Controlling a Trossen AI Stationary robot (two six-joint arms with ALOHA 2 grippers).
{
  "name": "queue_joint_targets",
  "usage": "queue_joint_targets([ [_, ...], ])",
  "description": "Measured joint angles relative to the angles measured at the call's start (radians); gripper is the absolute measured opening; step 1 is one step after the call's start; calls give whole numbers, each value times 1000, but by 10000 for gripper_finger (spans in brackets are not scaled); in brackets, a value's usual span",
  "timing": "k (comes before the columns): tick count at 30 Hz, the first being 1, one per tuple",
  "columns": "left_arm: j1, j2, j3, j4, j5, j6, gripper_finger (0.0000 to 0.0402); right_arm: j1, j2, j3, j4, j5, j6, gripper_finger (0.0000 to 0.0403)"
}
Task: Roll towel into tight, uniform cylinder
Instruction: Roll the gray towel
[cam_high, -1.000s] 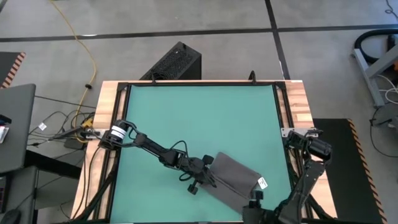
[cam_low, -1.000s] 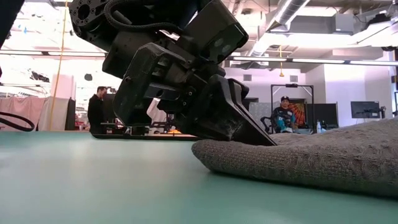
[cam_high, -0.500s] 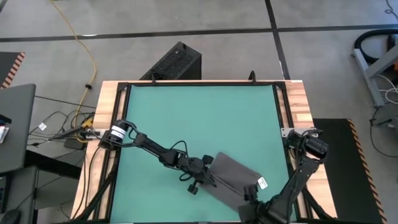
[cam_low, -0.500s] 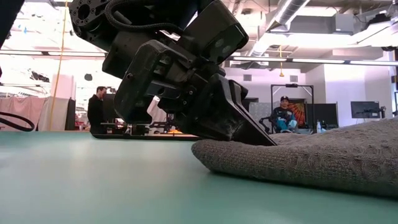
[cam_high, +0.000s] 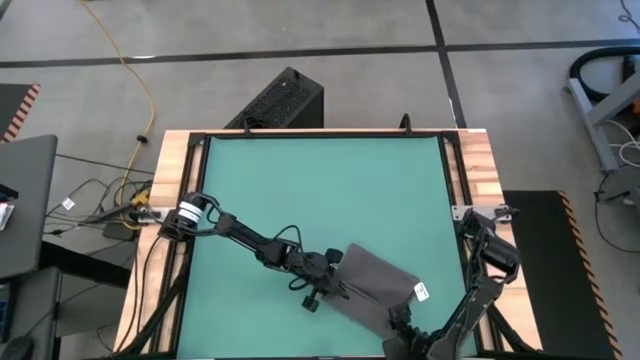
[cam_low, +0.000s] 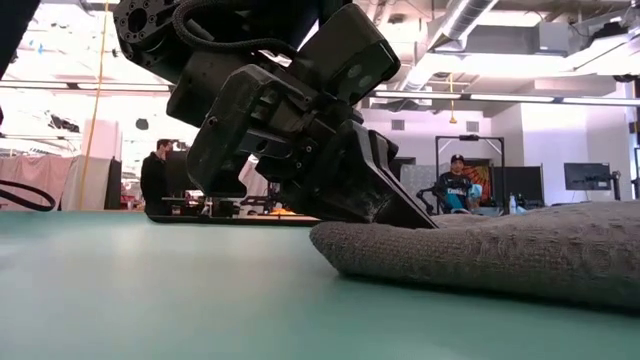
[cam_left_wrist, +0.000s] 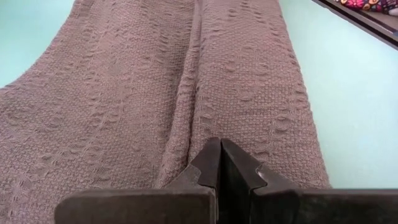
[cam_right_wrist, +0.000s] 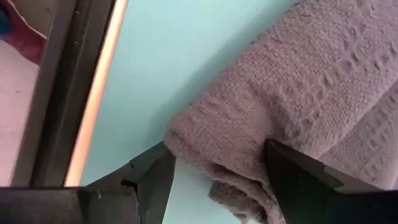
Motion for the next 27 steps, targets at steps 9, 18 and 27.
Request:
queue_joint_targets([
  [9, 0, 0, 0, -2, 0, -3, 0, 3, 44, -1, -7, 45, 205, 199],
  [18, 1, -5, 0, 27, 14, -21, 0, 17, 46, 12, -31, 89, 460, 28],
  [27, 1, -117, -1, 52, 14, 18, 0, 51, 50, 43, -64, 93, 512, 28],
])
